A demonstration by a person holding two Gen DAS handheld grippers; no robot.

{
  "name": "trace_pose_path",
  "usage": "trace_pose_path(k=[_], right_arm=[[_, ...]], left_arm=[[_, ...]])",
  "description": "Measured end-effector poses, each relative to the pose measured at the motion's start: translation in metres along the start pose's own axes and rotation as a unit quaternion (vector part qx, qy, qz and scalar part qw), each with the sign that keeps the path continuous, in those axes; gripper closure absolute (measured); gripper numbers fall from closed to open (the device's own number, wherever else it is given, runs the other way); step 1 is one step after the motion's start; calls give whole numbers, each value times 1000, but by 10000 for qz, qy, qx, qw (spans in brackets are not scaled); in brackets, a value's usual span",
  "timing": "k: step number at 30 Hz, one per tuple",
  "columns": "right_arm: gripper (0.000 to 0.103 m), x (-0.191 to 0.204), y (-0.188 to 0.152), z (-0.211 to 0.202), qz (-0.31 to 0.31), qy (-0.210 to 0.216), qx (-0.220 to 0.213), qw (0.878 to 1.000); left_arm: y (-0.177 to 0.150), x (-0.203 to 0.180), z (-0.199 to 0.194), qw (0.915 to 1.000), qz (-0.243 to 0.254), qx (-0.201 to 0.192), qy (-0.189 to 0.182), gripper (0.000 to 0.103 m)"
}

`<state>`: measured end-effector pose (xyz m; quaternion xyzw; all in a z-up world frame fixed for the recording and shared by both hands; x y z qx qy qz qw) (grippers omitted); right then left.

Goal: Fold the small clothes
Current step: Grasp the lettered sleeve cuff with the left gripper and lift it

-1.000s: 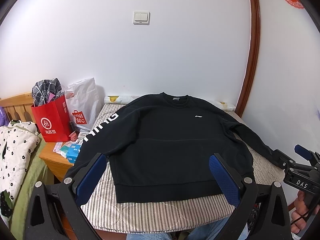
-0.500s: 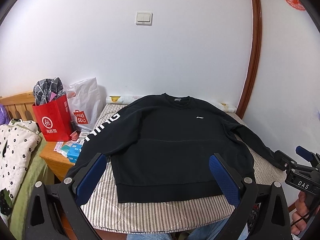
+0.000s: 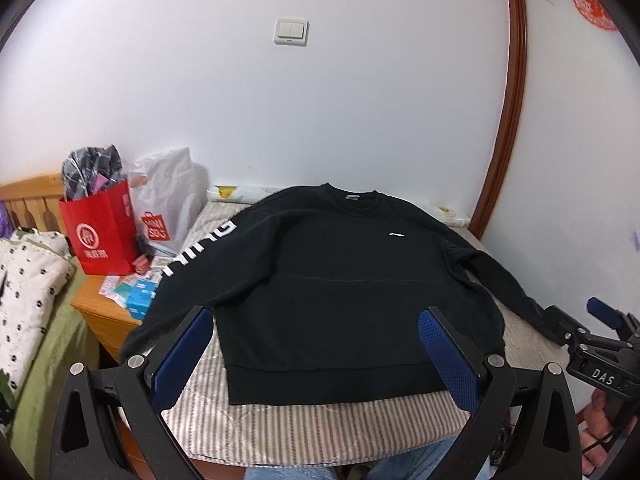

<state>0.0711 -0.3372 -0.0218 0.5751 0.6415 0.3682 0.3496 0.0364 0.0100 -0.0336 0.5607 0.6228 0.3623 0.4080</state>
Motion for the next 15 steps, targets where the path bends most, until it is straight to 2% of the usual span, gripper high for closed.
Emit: trace_pose_path(k=[4,9,11,15], right_arm=[[0,3,-8,11,-14,24,70,10000],[0,5,-21,32,-23,251,22,9997],[0,7,-25,43,20,261,76,9996],[0,14,-36,73,104,373,281,9989]], left_arm=[[-9,12,15,9997,-201,101,67,0],[-33,37,50,9971,-490,568,142,0],[-43,49,63,9949,-706,714,97,0],[-67,79,93,9876,-1164,1013,291,0]])
Point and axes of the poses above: each gripper's, at about its wrist camera, not at the fingertips, and z roughly the way its jaws point, x to its left, y to its top, the point moved 4 cm from there along z, roughly the way its jaws point, and after that the axes turned 8 degrees about -x, right-handed, at the moved point
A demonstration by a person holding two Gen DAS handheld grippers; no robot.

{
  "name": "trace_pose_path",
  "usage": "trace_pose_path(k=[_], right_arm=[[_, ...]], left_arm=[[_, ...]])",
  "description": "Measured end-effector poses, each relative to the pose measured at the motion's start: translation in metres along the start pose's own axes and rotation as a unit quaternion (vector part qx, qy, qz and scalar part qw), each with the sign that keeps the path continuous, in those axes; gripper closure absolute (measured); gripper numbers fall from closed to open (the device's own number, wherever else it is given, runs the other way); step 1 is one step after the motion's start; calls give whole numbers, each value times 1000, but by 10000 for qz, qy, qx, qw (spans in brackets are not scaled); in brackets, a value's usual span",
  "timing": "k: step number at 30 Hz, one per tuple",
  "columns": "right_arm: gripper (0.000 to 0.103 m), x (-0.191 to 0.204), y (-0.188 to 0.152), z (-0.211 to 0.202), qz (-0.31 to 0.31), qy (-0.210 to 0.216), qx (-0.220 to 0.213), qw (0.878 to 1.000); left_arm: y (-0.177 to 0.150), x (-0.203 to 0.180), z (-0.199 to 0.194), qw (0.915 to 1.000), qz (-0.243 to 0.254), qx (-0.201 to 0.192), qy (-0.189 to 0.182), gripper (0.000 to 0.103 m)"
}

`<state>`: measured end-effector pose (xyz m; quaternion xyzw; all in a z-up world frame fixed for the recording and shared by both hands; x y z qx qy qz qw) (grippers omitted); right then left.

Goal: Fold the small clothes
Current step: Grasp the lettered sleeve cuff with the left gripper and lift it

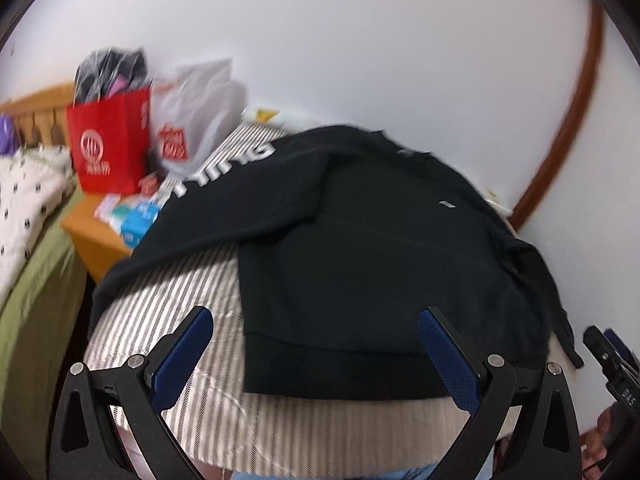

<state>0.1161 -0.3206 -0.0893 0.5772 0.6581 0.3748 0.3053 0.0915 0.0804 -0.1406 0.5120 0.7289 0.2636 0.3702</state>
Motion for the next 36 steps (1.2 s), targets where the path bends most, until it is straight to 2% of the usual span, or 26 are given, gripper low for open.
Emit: trace_pose_path(k=[5,9,13,18,21,25,28,32,34,36], right_arm=[[0,16,-12,39,-218,73,305,9993],[0,30,-20,69,-348,161,647,9972],[0,38,-24,85,-416,373,875,9946],[0,44,-20,100,-523,363,1016,9928],[0,45,-15,110,-330,651,1149,9907],[0,44,-6,120,-108,805,1198,9895],[0,43,-3,129,-57,851,1275,9882],[0,38,-7,141,269,1367,1548,9781],[0,35,-7,146,306,1375,1570,9775],[0,30,-8,153,268,1279,1593,9785]], left_arm=[[-7,37,34,9987,-497,98,6,1],[0,51,58,9954,-910,48,-288,1],[3,66,71,9924,-1203,82,-251,1],[6,80,96,9837,-1746,132,-402,3],[10,84,106,9800,-1937,43,-445,3],[17,92,121,9735,-2248,32,-424,3],[19,104,128,9683,-2482,-60,-254,5],[22,117,131,9658,-2591,-110,68,18],[26,121,134,9658,-2575,-117,274,26],[31,121,138,9687,-2441,-99,439,44]])
Point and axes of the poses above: each gripper's, at about its wrist camera, not at the fingertips, and z roughly the way its jaws point, x to its left, y to its top, the point moved 4 cm from there along z, roughly the way its jaws point, and after that the axes turned 8 degrees about -x, right-handed, at the moved point
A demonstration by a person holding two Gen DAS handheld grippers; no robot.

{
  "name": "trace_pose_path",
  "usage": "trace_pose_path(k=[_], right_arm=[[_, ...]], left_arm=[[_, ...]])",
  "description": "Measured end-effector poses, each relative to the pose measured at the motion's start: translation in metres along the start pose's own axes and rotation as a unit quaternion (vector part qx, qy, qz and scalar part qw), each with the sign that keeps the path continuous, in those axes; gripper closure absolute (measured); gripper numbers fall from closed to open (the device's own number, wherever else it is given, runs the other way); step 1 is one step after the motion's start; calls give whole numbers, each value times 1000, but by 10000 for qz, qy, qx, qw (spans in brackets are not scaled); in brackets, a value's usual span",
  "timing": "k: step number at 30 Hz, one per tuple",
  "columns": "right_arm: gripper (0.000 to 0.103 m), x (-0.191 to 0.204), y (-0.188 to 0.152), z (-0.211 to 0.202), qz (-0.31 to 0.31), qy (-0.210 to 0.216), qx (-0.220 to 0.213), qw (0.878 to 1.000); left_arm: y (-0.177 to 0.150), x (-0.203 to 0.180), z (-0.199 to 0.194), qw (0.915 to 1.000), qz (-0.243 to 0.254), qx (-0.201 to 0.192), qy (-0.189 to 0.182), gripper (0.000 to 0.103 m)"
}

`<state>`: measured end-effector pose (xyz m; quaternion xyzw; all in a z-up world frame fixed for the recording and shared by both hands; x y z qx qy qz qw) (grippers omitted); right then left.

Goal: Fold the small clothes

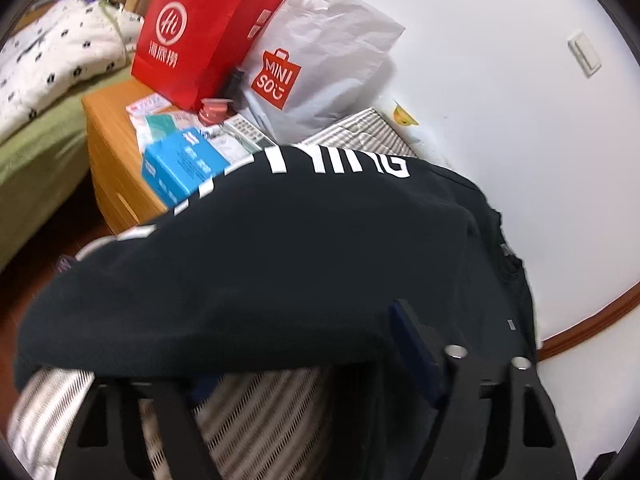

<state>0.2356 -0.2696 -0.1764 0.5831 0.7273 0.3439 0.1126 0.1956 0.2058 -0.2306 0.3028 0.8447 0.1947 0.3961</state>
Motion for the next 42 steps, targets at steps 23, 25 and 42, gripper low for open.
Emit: trace_pose_path(k=[23,25,42], right_arm=[[0,-111,18,-36,356,-58,-571,9977],[0,-122,20,-40,332,-196,-605,9974],[0,-103,17,-25,56,-407,-433,9982]], left_arm=[[-5,-274,-6,9451,3136,-597,-702,95],[-31,-300,6,9348,3434,-326,-849,95],[-113,-306,4,9099,3763,994,-1435,51]])
Point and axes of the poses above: each gripper's, at about its wrist camera, not at the fingertips, and z roughly the way its jaws point, x to its left, y to its top, the point moved 4 cm from there along z, roughly the way its jaws point, and after that the axes turned 8 degrees about -x, right-handed, at the moved point
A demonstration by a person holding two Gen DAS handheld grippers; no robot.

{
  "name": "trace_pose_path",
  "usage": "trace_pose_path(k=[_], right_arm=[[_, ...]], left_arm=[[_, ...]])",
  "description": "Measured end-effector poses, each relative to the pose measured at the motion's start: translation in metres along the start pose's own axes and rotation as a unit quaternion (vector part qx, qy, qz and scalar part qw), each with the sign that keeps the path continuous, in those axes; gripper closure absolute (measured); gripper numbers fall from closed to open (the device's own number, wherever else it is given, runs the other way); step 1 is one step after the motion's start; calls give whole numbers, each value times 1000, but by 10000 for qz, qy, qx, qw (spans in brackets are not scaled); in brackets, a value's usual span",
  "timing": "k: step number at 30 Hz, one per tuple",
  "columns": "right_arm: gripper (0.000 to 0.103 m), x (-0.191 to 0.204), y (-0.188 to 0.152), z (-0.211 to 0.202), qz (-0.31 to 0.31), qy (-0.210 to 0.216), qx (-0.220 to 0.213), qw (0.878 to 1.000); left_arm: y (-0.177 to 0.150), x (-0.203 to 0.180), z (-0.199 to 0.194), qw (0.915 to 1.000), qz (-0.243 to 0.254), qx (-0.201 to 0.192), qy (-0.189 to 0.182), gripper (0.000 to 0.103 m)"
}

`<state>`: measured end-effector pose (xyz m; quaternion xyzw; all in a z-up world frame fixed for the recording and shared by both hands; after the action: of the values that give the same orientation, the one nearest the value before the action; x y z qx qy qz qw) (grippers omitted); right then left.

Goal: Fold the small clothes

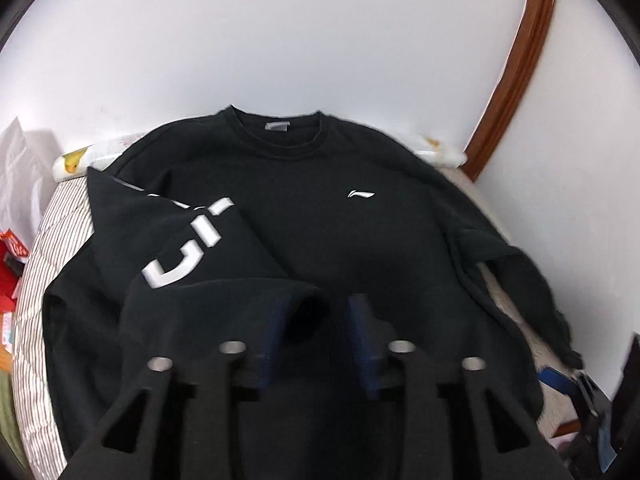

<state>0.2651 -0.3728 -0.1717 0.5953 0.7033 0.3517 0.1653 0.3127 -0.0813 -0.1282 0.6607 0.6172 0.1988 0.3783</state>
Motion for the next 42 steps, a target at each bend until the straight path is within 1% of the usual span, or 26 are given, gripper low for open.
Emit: trace_pose_path(k=[1,2,3,5,6,8,10,11,13,15,16,19,21,23,25,26,27,29,31,33,34,36,38,39,41,42], right_arm=[[0,10,4,1,-79,34,-23,10000],[0,26,8,1,-181,98,-71,9998],[0,34,11,3,-235,135,-96,9996],[0,64,18,9,-452,243,-137,9986],[0,81,21,14,-582,278,-173,9978],[1,109,26,23,-812,303,-261,9959],[4,131,29,33,-980,308,-339,9941],[9,143,30,40,-1085,238,-360,9932],[12,161,31,55,-1254,252,-296,9913],[14,177,30,70,-1285,446,-177,9905],[15,184,30,79,-1199,588,-98,9910],[16,192,33,97,-881,893,13,9921],[16,191,37,111,-494,1033,136,9933],[16,192,41,126,-134,1153,226,9930],[19,193,45,139,123,1190,228,9926],[33,194,47,145,176,1167,246,9927],[60,197,48,151,202,1232,322,9917],[89,201,52,154,178,1455,379,9885],[91,195,64,143,227,1506,117,9883],[92,180,76,128,349,1468,-168,9884],[92,162,83,118,537,1377,-383,9883],[92,131,92,108,858,1245,-598,9867],[92,92,95,105,1222,1040,-642,9849],[92,73,94,107,1405,945,-584,9838],[90,48,87,112,1741,925,-397,9796],[88,43,85,113,1831,928,-347,9781]], left_arm=[[0,8,-13,9999,-66,-126,-86,40],[1,17,-28,9993,-123,-323,-115,25],[1,27,-41,9986,-146,-511,-77,24],[0,51,-63,9970,-128,-739,209,24],[-4,68,-75,9948,-167,-856,521,24],[-11,97,-88,9905,-273,-938,963,24],[-28,129,-94,9878,-382,-780,1292,24],[-32,141,-94,9870,-419,-706,1381,24],[-49,169,-96,9842,-564,-566,1579,24],[-61,189,-94,9824,-744,-458,1651,24],[-69,199,-93,9823,-870,-392,1611,24],[-85,211,-85,9834,-1011,-258,1483,24],[-93,213,-77,9832,-998,-146,1524,24],[-102,218,-66,9792,-1023,71,1748,24],[-105,220,-59,9795,-1129,120,1664,24],[-108,219,-55,9804,-1200,178,1554,24],[-111,219,-52,9808,-1216,209,1511,24],[-114,217,-46,9813,-1172,281,1502,24],[-116,216,-42,9812,-1131,327,1532,24],[-119,215,-41,9802,-1151,399,1563,24],[-121,216,-40,9797,-1171,424,1573,24],[-125,215,-41,9794,-1137,456,1604,24],[-128,213,-43,9793,-1047,489,1660,24],[-129,212,-44,9794,-1026,510,1661,24],[-131,209,-47,9797,-1000,542,1653,24],[-132,209,-48,9796,-994,551,1659,24]])
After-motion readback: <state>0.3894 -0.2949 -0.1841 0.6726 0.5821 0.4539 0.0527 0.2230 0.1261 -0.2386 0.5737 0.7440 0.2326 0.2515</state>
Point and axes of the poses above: each gripper's, at about its wrist camera, not at the fingertips, and z roughly the way its jaws point, x to its left, y to its top, the point moved 4 cm from there along z, roughly the way its jaws point, and after that the axes turned 8 degrees about -x, right-handed, at the moved point
